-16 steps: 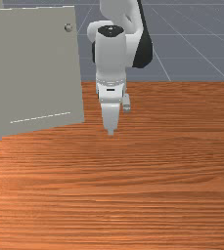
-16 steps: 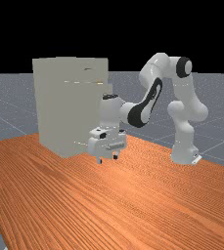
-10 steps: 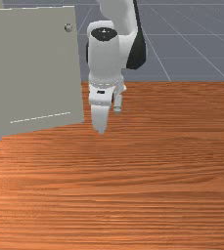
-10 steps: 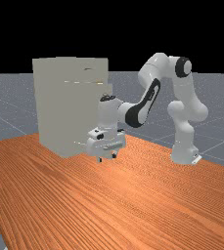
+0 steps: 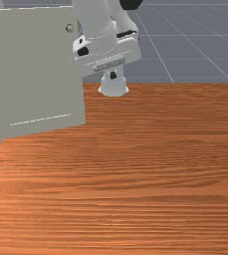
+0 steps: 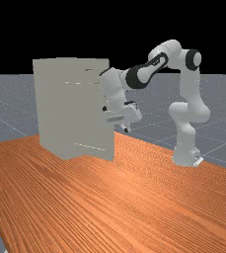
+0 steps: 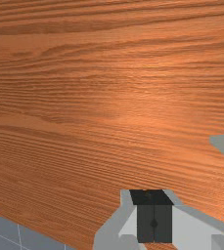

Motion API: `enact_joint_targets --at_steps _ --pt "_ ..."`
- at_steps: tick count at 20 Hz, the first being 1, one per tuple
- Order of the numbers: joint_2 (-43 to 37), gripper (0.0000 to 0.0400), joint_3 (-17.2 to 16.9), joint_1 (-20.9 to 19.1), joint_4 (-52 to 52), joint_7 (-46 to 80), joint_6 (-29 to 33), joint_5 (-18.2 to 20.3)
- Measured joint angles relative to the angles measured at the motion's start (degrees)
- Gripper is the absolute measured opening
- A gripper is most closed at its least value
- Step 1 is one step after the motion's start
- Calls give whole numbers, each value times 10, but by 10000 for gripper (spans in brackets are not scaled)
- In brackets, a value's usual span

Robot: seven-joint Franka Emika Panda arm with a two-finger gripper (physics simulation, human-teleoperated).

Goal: Close the cabinet door

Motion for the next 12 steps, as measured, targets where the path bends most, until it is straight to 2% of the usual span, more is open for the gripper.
enact_joint_targets --at_steps 7,9,12 --pt "-35 0 -7 3 -16 14 -27 9" --pt "-50 0 -27 -1 -27 12 -35 7" --pt "-61 0 -65 28 -41 -5 -41 6"
